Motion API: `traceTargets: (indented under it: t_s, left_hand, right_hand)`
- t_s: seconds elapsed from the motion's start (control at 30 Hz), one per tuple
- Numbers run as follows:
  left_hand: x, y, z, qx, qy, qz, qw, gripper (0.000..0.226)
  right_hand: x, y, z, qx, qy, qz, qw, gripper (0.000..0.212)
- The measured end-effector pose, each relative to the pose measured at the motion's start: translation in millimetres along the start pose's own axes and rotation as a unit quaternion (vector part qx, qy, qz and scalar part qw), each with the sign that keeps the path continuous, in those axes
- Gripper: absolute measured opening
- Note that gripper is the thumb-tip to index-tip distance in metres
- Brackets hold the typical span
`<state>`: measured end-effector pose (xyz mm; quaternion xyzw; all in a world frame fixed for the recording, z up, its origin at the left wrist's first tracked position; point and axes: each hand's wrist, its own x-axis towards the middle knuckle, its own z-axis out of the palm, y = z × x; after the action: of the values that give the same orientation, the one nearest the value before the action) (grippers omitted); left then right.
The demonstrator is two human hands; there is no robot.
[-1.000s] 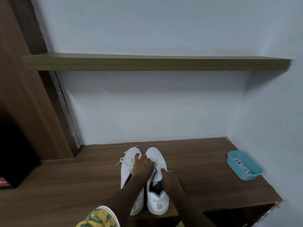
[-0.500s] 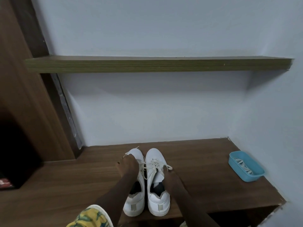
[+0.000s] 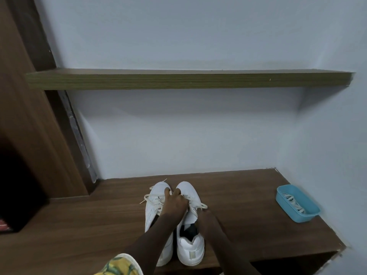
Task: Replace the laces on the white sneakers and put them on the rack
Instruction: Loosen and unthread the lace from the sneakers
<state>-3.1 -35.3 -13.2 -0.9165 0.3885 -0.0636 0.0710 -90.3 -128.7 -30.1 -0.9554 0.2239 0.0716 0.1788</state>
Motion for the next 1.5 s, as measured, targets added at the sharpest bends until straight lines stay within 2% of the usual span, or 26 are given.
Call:
traceTargets:
  t_s: [0.07, 0.17, 0.37, 0.47, 0.57, 0.67, 0.73, 0.87, 0.93, 1.0, 1.07, 1.17, 1.27, 1.33, 1.4, 1.5]
  left_hand:
    - [-2.0, -3.9, -1.9, -0.008, 0.008, -0.021, 1.000, 0.030]
    - [-6.5, -16.0, -0.2, -0.038, 0.005, -0.101, 0.994, 0.031]
    - [-10.8, -41.7, 7.5, -0.093, -0.001, -0.276, 0.957, 0.022]
    - [-9.4, -36.0, 7.8, -0.071, -0.014, -0.248, 0.966, 0.026]
    - [-6.5, -25.3, 8.6, -0.075, -0.004, -0.143, 0.987, 0.040]
    - [-4.2, -12.8, 6.2, -0.061, -0.006, -0.021, 0.998, 0.041]
    - [-5.3, -5.0, 2.4, -0.038, -0.012, 0.008, 0.999, 0.036]
    - [-7.5, -7.1, -1.0, -0.007, -0.032, -0.016, 0.999, 0.026]
    - [-8.8, -11.4, -6.2, -0.004, -0.006, -0.020, 1.000, 0.009]
    - [-8.3, -15.3, -4.5, 0.006, -0.001, -0.041, 0.999, 0.027]
    - [-9.5, -25.3, 2.5, 0.000, -0.006, -0.065, 0.998, 0.012]
    - [-6.4, -37.6, 12.1, 0.017, -0.022, -0.159, 0.987, 0.029]
    - [-10.3, -47.9, 14.8, -0.015, -0.029, -0.221, 0.975, 0.028]
    - [-11.5, -44.5, 6.6, -0.016, -0.025, -0.202, 0.979, 0.023]
    - [-8.8, -38.3, 4.6, -0.006, 0.017, -0.166, 0.986, 0.018]
    - [-1.0, -21.4, 10.0, 0.012, -0.010, -0.074, 0.997, 0.035]
  right_hand:
    - [1.5, 0.5, -0.1, -0.005, -0.005, -0.006, 1.000, 0.034]
    - [4.9, 3.2, 1.6, -0.020, -0.006, -0.013, 1.000, 0.034]
    - [7.6, 2.1, 2.9, -0.034, -0.016, -0.008, 0.999, 0.028]
    - [7.8, 0.8, 1.9, -0.036, -0.018, -0.005, 0.999, 0.036]
    - [8.2, 0.5, 0.8, -0.041, -0.024, -0.002, 0.999, 0.048]
    - [8.0, 0.9, 1.0, -0.047, -0.021, -0.002, 0.999, 0.043]
    - [6.9, 1.3, 1.1, -0.049, -0.014, -0.004, 0.999, 0.039]
    - [5.9, 1.4, 0.9, -0.055, -0.011, -0.010, 0.998, 0.031]
    - [6.6, 1.4, 0.7, -0.063, -0.008, -0.011, 0.998, 0.030]
    - [7.2, 1.3, 0.5, -0.069, -0.007, -0.017, 0.997, 0.030]
    - [6.6, 1.9, -0.7, -0.072, -0.009, -0.021, 0.997, 0.031]
    - [5.7, 3.5, -1.5, -0.071, -0.009, -0.012, 0.997, 0.030]
    - [5.5, 2.9, -1.2, -0.061, -0.010, -0.006, 0.998, 0.029]
    - [5.9, 2.1, -1.6, -0.058, -0.008, -0.011, 0.998, 0.029]
    - [4.8, 1.6, -3.2, -0.059, -0.011, -0.020, 0.998, 0.028]
    - [4.8, 1.7, -3.7, -0.056, -0.011, -0.024, 0.998, 0.028]
